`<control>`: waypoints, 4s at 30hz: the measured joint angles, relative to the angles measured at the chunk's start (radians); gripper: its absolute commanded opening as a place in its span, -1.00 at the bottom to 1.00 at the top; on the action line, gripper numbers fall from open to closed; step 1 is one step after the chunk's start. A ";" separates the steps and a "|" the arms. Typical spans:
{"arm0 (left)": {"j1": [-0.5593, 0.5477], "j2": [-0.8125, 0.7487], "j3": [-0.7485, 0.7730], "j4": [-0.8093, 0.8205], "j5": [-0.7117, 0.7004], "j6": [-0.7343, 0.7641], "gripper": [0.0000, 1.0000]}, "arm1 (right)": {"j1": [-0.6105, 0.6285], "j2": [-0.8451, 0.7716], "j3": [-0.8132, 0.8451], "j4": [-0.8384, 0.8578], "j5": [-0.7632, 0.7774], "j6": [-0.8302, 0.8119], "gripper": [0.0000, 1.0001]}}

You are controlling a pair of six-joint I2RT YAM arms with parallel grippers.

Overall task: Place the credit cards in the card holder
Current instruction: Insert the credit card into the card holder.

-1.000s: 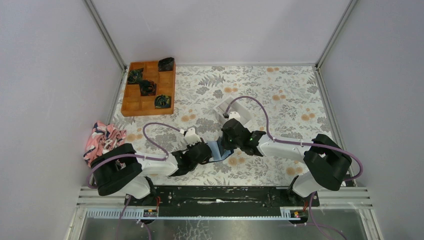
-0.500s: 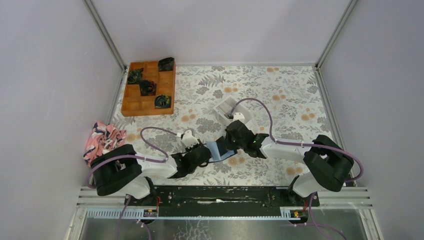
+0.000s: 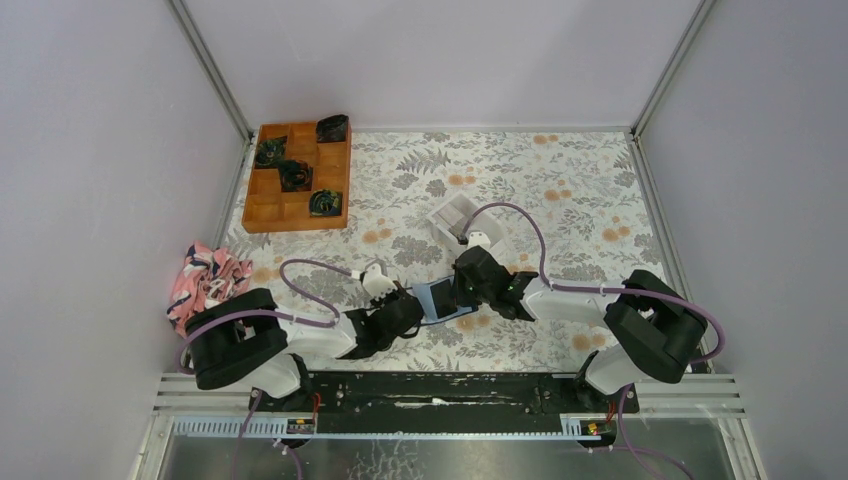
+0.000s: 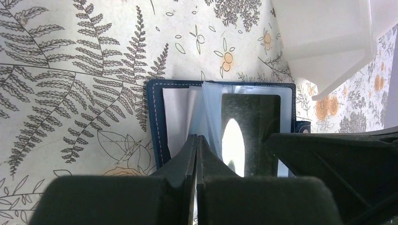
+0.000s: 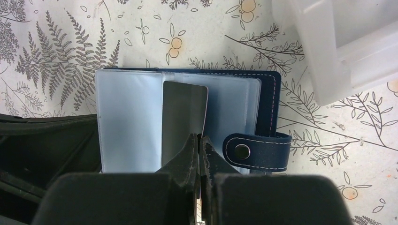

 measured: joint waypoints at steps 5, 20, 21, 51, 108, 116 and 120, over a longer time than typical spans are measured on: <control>-0.008 0.007 -0.001 0.001 -0.016 -0.020 -1.00 | 0.000 0.000 -0.008 0.011 -0.001 0.000 -1.00; -0.042 0.025 -0.029 0.031 -0.071 -0.099 -1.00 | 0.000 0.005 -0.018 0.028 -0.004 0.013 -1.00; -0.047 0.026 -0.031 0.032 -0.077 -0.108 -1.00 | 0.000 0.006 -0.019 0.031 -0.005 0.014 -1.00; -0.220 -0.187 0.038 -0.549 -0.141 -0.442 -0.28 | 0.017 0.071 -0.039 0.157 -0.156 0.053 -1.00; -0.405 -0.103 0.036 -0.772 -0.293 -0.713 -1.00 | 0.021 0.060 -0.041 0.140 -0.165 0.031 -1.00; -0.400 -0.106 0.033 -0.753 -0.297 -0.676 -1.00 | 0.033 0.057 -0.039 0.133 -0.148 0.030 -1.00; -0.381 -0.111 0.030 -0.719 -0.300 -0.612 -1.00 | 0.037 0.048 -0.038 0.116 -0.144 0.030 -1.00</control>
